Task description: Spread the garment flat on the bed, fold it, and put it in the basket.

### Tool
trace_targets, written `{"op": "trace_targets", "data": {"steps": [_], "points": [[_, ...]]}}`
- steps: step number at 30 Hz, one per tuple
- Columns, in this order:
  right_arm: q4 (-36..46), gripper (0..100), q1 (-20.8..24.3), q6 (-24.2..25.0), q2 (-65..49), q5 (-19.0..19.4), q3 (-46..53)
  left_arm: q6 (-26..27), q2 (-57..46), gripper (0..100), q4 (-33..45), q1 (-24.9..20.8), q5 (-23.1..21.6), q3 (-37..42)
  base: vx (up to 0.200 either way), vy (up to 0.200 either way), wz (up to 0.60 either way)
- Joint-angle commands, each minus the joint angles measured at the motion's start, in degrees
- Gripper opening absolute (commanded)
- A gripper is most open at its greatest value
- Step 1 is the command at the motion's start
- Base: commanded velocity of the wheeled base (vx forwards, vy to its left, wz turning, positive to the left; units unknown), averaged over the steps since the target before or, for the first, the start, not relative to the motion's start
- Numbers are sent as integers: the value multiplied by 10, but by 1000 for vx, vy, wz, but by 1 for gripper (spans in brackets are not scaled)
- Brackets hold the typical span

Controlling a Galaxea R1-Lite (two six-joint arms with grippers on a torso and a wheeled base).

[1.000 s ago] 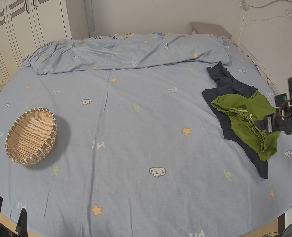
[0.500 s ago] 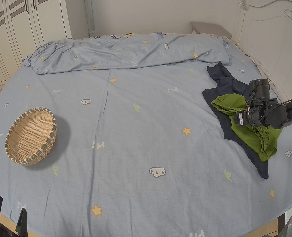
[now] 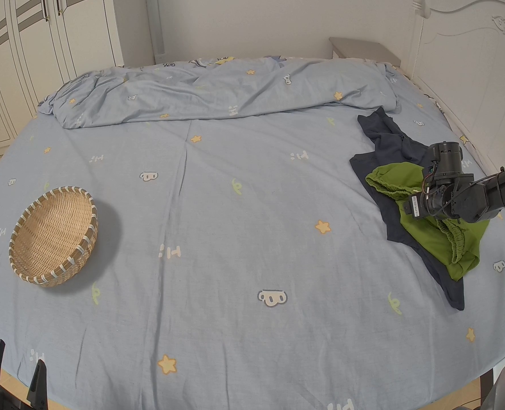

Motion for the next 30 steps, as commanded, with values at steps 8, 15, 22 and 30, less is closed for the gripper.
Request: {"op": "trace_targets", "data": {"steps": [8, 15, 22, 30], "points": [[0, 0, -2, 0, 10, 0, -10, 0, -9, 100, 0, 0, 0, 10, 0, 0, 0], [2, 0, 0, 1, 10, 0, -17, 0, -9, 100, 0, 0, 0, 10, 0, 0, 0], [65, 0, 9, 26, 8, 0, -88, 0, -9, 100, 0, 0, 0, 10, 0, 0, 0], [309, 0, 99, 171, -55, 8, -187, 0, -9, 100, 0, 0, 0, 10, 0, 0, 0]]}}
